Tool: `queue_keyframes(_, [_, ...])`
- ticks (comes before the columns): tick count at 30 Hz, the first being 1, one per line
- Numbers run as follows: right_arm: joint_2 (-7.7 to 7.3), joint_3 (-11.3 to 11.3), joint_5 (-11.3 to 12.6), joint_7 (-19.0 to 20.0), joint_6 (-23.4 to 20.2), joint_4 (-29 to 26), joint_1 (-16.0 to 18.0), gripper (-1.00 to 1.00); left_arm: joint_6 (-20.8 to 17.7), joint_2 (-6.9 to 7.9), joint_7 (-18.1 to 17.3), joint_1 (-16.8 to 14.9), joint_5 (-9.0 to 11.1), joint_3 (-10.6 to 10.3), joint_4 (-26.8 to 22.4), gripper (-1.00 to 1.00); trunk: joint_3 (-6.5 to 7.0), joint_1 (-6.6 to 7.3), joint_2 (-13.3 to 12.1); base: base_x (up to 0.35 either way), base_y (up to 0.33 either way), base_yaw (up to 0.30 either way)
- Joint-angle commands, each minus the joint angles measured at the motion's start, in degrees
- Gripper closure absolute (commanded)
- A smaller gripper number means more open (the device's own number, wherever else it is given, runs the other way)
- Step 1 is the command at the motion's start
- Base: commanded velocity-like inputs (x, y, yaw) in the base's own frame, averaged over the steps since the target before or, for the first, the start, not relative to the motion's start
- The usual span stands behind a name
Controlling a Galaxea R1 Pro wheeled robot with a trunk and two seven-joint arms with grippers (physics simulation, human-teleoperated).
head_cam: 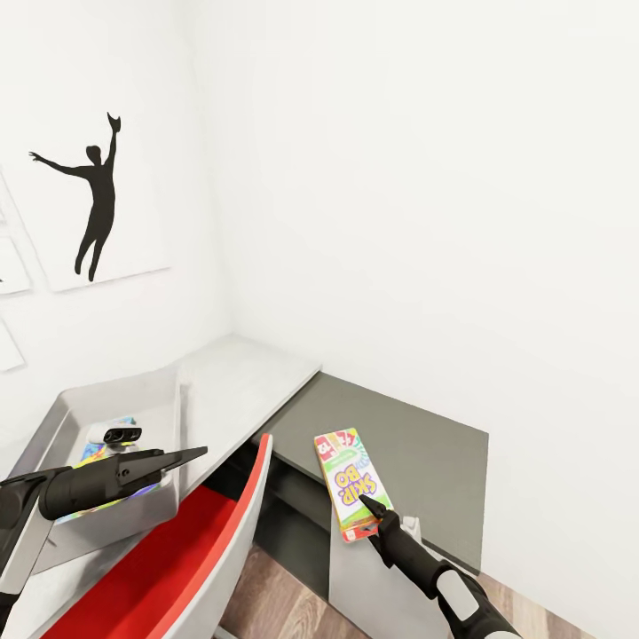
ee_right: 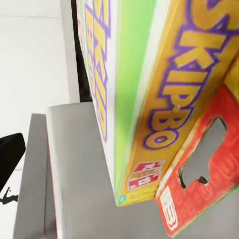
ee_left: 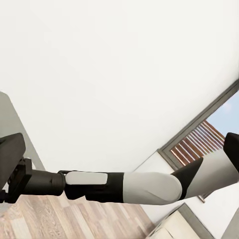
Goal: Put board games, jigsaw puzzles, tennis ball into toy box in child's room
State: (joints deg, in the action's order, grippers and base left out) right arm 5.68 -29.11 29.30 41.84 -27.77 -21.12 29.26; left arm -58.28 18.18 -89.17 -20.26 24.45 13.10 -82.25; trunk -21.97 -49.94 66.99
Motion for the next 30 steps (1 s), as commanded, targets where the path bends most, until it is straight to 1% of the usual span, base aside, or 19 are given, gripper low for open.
queue_keyframes(1, [0.04, -0.2, 0.3, 0.0, -0.4, 0.0, 0.0, -1.00, -0.6, 0.02, -0.2, 0.0, 0.0, 0.0, 0.0, -1.00, -0.07, 0.00, 0.0, 0.000, 0.000, 0.000])
queue_keyframes(22, [0.04, -0.2, 0.3, 0.1, -0.4, -0.1, 0.0, -1.00, -0.5, 0.02, -0.2, 0.0, 0.0, 0.0, 0.0, -1.00, -0.07, 0.00, 0.0, 0.016, 0.010, 0.000])
queue_keyframes(23, [0.04, -0.2, 0.3, 0.1, -0.4, 0.0, 0.0, 1.00, -0.5, 0.02, -0.2, 0.0, -0.1, 0.0, 0.1, -1.00, -0.07, 0.00, 0.0, 0.000, 0.000, 0.000])
queue_keyframes(30, [0.04, -0.2, 0.3, 0.1, -0.4, -0.1, 0.0, 1.00, -0.9, 0.08, -0.2, 0.0, 0.0, 0.2, 0.1, -1.00, -0.07, 0.00, 0.0, 0.000, 0.000, 0.000])
